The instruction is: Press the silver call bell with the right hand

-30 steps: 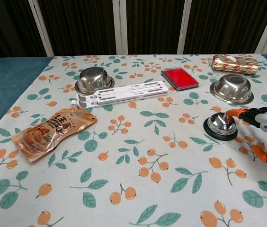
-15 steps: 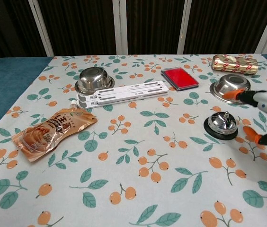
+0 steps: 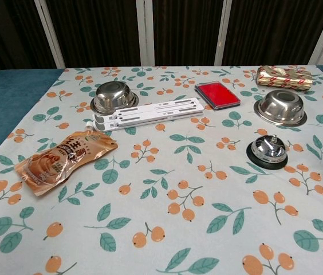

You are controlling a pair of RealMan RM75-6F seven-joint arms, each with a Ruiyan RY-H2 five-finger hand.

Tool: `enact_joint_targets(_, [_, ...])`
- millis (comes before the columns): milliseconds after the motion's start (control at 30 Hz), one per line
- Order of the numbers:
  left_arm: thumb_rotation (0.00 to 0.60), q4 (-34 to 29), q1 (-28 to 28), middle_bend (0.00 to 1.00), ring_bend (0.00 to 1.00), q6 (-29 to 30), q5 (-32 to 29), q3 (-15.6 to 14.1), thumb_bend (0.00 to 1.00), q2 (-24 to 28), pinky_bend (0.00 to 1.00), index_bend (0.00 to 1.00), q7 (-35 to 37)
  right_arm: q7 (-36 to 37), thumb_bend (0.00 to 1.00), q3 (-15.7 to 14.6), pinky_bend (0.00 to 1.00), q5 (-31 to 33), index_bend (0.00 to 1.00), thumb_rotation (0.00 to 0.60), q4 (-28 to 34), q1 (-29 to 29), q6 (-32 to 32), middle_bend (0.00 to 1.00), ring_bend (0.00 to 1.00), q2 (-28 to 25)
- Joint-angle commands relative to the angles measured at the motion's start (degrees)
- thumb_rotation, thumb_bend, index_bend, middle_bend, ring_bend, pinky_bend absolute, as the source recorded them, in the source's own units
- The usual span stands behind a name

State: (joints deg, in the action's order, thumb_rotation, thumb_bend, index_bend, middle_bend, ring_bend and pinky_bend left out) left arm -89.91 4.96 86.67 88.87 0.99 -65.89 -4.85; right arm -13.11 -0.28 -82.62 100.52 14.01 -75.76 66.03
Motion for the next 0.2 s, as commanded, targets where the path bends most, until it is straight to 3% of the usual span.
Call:
enact_joint_targets(33, [0.600, 0.14, -0.09, 0.00, 0.00, 0.18, 0.03, 0.01, 0.06, 0.05, 0.00, 0.00, 0.10, 3.27, 0.44, -2.16, 0.00, -5.12, 0.00, 0.600, -3.42, -2.89, -4.56, 0.00, 0.00, -1.62])
enact_joint_targets(200, [0.600, 0.06, -0.16, 0.00, 0.00, 0.56, 0.06, 0.21, 0.07, 0.16, 0.00, 0.00, 0.34, 6.01, 0.44, -2.50, 0.00, -7.03, 0.00, 0.600, -5.39, -3.65, -5.53, 0.00, 0.00, -1.30])
